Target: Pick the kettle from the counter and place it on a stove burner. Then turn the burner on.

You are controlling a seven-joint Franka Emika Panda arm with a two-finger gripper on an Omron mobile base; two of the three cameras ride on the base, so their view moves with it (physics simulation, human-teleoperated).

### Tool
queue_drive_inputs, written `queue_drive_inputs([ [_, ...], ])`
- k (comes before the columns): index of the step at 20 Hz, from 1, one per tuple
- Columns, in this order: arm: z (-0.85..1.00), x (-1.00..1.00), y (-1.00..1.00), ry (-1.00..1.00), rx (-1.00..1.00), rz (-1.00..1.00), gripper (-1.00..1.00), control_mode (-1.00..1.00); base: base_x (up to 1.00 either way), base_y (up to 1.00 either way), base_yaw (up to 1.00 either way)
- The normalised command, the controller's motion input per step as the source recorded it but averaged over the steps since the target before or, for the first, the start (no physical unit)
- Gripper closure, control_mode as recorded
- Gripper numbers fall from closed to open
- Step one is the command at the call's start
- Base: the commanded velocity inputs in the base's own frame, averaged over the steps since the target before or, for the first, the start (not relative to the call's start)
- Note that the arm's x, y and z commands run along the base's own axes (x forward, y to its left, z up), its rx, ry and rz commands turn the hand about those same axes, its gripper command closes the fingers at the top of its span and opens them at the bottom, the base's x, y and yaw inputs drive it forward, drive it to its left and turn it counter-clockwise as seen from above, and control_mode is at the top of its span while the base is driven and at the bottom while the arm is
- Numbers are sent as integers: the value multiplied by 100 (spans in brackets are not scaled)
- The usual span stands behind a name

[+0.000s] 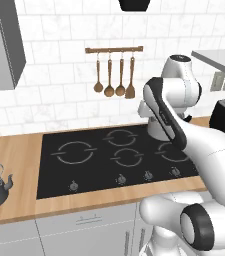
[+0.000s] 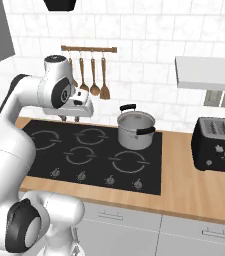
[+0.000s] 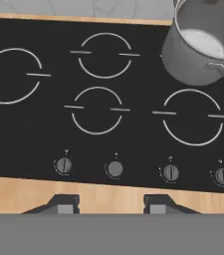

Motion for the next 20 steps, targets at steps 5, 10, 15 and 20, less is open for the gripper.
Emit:
queue_drive_inputs([
  [5,-17,-24,12,1,0,5,-100,-100,0,0,0],
  [10,-17,-21,64,-10,-1,16,-100,-100,0,0,0],
  [15,-10,-17,63,-12,0,18,-100,-100,0,0,0],
  [20,-14,-11,88,-11,2,19,-100,-100,0,0,0],
])
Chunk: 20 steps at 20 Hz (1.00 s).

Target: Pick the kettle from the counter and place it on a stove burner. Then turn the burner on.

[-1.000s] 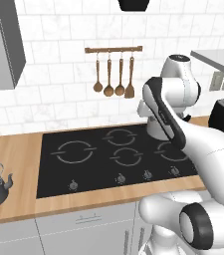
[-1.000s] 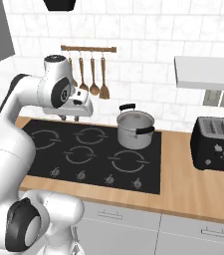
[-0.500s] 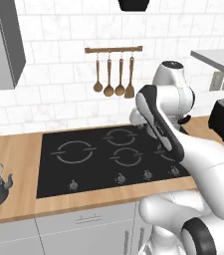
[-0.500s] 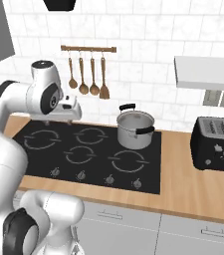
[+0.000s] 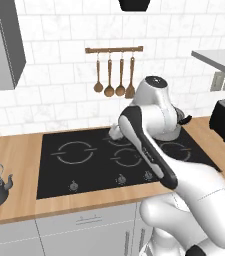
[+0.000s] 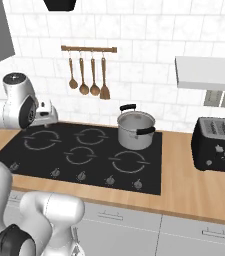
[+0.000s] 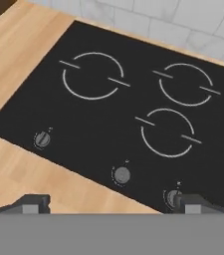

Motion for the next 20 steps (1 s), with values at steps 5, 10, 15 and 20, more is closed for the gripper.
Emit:
queue_drive_inputs([
  [5,-2,0,76,0,16,18,-100,-100,0,0,0],
  [10,0,0,81,9,25,14,-100,-100,0,0,0],
  [15,0,-4,90,19,19,18,-100,-100,0,0,0],
  [20,-5,-12,88,10,4,22,-100,-100,0,0,0],
])
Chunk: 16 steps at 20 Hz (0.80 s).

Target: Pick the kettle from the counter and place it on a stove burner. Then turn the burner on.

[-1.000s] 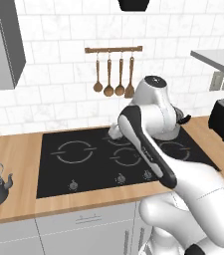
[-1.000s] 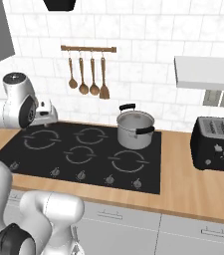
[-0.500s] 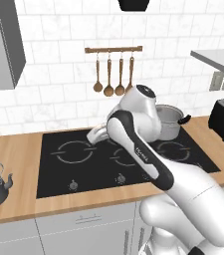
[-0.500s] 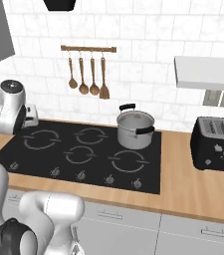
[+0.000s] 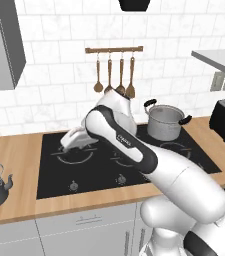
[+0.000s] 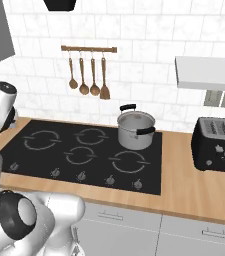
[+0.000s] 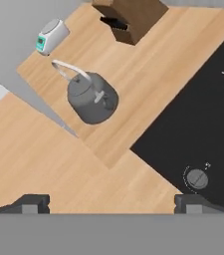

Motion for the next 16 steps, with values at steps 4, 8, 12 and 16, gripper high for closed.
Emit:
queue_drive_inputs([
  [4,-24,-21,80,-1,-8,17,-100,-100,0,0,0],
  [8,-30,-23,68,-1,-17,14,-100,-100,0,0,0],
  [12,-18,-14,70,0,-14,11,-100,-100,0,0,0],
  [16,-2,-1,73,2,-10,9,-100,-100,0,0,0],
])
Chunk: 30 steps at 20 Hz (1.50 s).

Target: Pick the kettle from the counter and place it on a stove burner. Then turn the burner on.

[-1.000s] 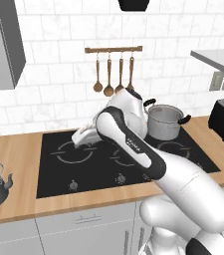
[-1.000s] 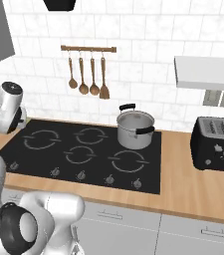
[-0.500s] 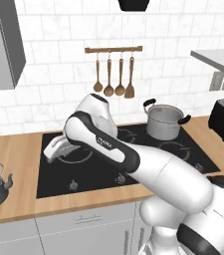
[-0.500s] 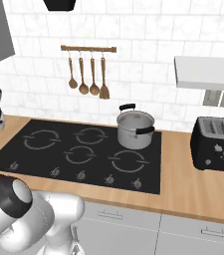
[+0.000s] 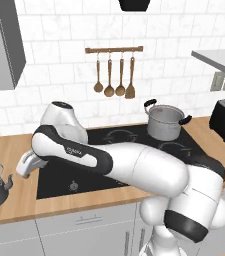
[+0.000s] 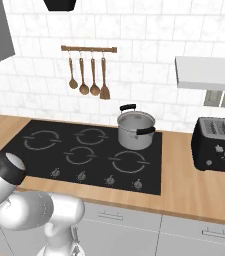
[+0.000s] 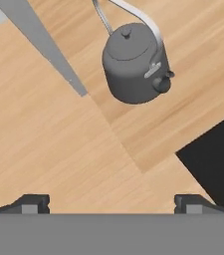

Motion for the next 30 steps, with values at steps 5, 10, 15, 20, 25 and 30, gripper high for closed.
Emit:
queue_drive_inputs([
  [5,0,1,28,-1,-2,-1,-100,-100,0,0,0],
  [10,-5,4,11,-2,0,0,-100,-100,0,0,0],
  [15,-25,25,17,0,0,7,-100,-100,0,0,0],
  [20,-16,41,22,0,0,11,-100,-100,0,0,0],
  [25,-10,45,39,2,0,9,-100,-100,0,0,0],
  [30,-8,35,40,3,0,5,-100,-100,0,0,0],
])
